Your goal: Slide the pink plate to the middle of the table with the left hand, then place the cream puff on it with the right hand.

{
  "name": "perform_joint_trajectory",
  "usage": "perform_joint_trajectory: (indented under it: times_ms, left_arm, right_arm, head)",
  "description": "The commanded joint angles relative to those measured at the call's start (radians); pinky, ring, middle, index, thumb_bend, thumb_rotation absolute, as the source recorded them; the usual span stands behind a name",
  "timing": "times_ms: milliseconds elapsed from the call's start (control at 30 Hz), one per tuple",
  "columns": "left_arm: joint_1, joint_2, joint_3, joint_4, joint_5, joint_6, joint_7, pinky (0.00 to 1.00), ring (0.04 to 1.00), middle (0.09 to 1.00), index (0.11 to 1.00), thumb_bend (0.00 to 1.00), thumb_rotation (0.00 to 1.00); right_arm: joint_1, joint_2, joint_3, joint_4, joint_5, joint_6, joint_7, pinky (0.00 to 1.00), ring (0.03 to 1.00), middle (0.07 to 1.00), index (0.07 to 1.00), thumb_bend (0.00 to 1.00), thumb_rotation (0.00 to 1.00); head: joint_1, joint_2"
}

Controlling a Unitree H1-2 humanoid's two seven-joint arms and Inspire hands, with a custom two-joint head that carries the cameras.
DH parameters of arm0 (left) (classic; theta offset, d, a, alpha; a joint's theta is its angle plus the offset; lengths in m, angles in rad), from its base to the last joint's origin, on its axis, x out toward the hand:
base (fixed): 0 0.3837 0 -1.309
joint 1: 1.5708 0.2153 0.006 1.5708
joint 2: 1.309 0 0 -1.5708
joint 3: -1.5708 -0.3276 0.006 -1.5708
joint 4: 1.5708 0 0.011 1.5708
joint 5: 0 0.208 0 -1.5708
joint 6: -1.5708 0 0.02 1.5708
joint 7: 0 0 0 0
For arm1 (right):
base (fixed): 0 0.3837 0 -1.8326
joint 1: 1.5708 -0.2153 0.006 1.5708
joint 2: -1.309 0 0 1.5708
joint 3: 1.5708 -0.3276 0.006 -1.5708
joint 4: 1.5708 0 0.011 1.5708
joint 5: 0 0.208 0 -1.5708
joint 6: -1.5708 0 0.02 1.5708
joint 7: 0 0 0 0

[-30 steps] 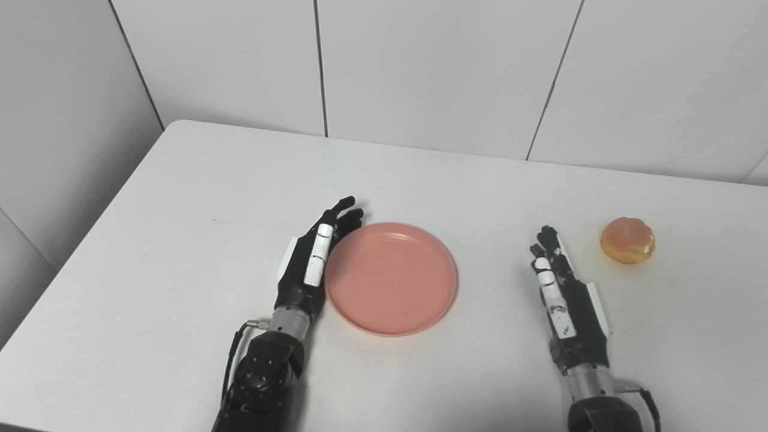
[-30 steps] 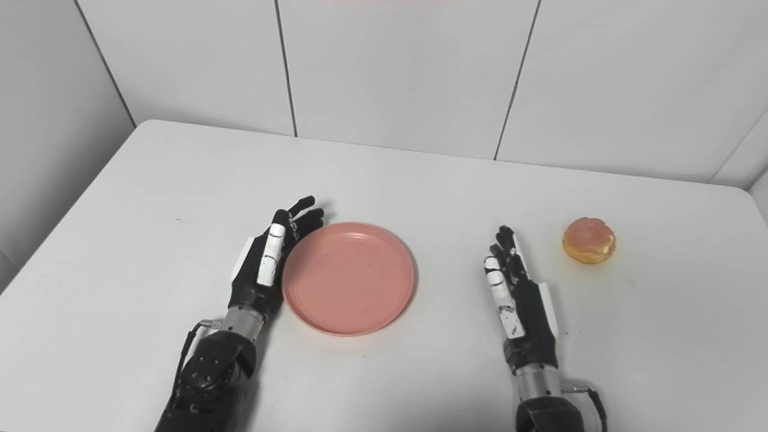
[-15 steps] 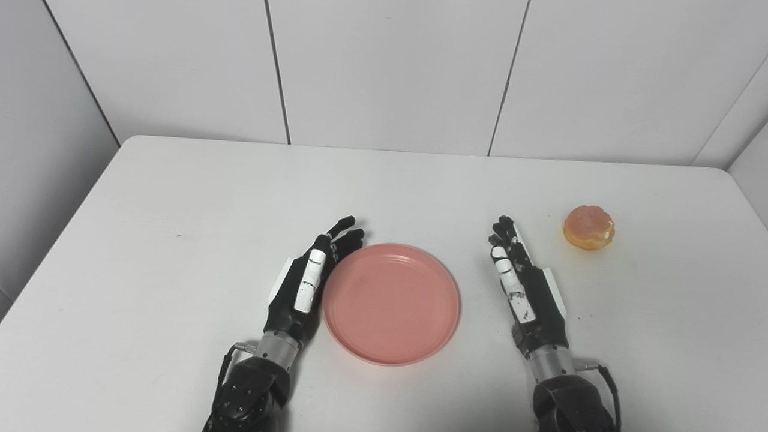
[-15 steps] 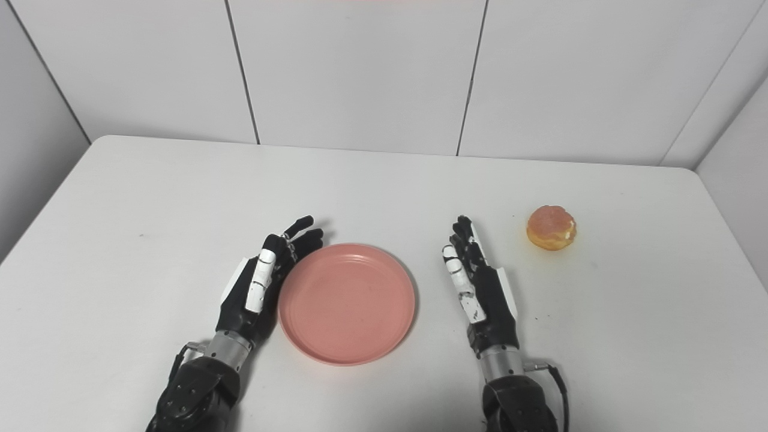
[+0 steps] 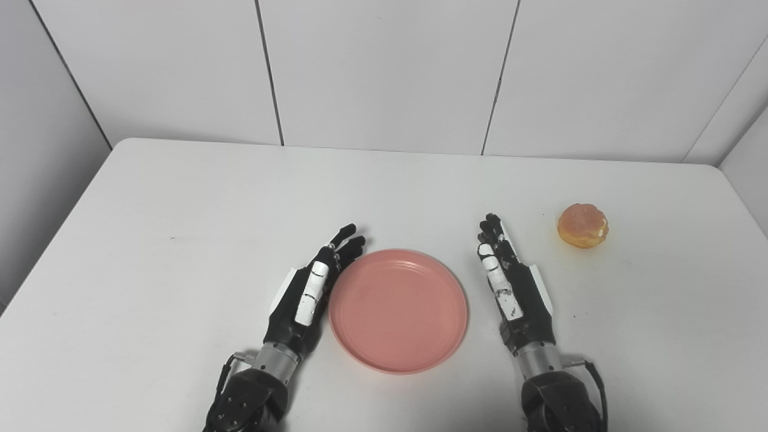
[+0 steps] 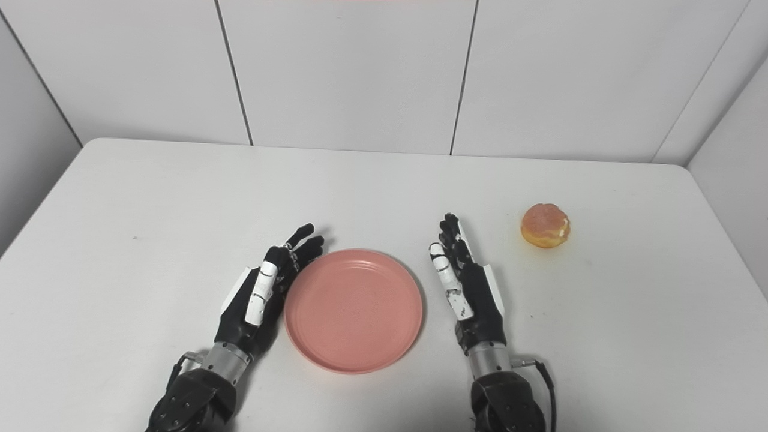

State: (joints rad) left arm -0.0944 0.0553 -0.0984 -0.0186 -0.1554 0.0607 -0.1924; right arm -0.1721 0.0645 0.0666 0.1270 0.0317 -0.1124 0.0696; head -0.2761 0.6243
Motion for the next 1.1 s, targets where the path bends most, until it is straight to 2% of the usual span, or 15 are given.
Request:
perform_joint_trajectory:
  times_ms: [0, 167, 267, 533, 767, 1067]
  left_arm:
    - [0.023, -0.001, -0.012, 0.005, -0.008, 0.031, -0.02, 0.94, 0.928, 0.902, 0.896, 0.68, 1.0]
    - [0.024, -0.002, -0.009, 0.004, -0.017, 0.032, -0.024, 0.96, 0.945, 0.919, 0.911, 0.67, 1.0]
    - [0.021, 0.0, -0.009, 0.016, -0.021, 0.006, -0.031, 0.99, 0.979, 0.953, 0.943, 0.68, 1.0]
    - [0.011, -0.005, 0.001, 0.06, -0.011, -0.054, -0.026, 1.0, 1.0, 0.998, 0.986, 0.68, 1.0]
    - [0.006, -0.02, 0.015, 0.086, 0.022, -0.101, 0.009, 1.0, 1.0, 1.0, 1.0, 0.67, 1.0]
    - [-0.022, -0.024, 0.041, 0.172, 0.021, -0.185, 0.017, 1.0, 1.0, 1.0, 1.0, 0.67, 1.0]
  right_arm:
    - [-0.016, 0.006, 0.005, -0.014, 0.004, -0.014, 0.003, 1.0, 0.993, 0.976, 0.983, 0.58, 0.8]
    - [-0.017, 0.007, 0.004, -0.01, 0.008, -0.019, 0.004, 1.0, 0.99, 0.975, 0.981, 0.58, 0.8]
    - [-0.018, 0.008, 0.004, -0.01, 0.0, -0.018, -0.003, 1.0, 0.985, 0.973, 0.978, 0.58, 0.8]
    - [-0.02, 0.008, 0.004, -0.007, 0.007, -0.023, 0.001, 1.0, 0.986, 0.976, 0.982, 0.57, 0.8]
    - [-0.02, 0.007, 0.004, -0.015, 0.005, -0.008, 0.0, 1.0, 0.99, 0.975, 0.98, 0.59, 0.79]
    - [-0.023, 0.001, 0.002, -0.015, -0.002, -0.007, -0.004, 1.0, 0.994, 0.978, 0.983, 0.58, 0.81]
  head:
    - [0.001, -0.001]
    - [0.001, -0.001]
    - [0.007, 0.002]
    - [0.007, 0.002]
    - [0.011, 0.002]
    - [0.012, 0.0]
